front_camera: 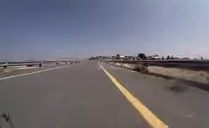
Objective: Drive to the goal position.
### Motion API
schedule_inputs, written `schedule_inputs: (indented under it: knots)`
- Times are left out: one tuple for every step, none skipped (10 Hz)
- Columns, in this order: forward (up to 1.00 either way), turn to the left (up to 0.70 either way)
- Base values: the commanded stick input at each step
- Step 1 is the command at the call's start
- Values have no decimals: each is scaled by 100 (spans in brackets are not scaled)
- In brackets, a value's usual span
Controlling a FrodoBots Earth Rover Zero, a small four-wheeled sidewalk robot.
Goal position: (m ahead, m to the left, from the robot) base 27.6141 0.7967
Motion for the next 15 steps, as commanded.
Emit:
schedule_inputs:
  knots:
    - [100, 25]
    - [100, 12]
    - [100, 0]
    - [100, 0]
    - [100, 0]
    - [100, 0]
    - [100, 0]
    - [100, 0]
    - [100, 0]
    - [100, 0]
    - [100, 0]
    - [100, 0]
    - [100, 0]
    - [100, 0]
    - [100, 0]
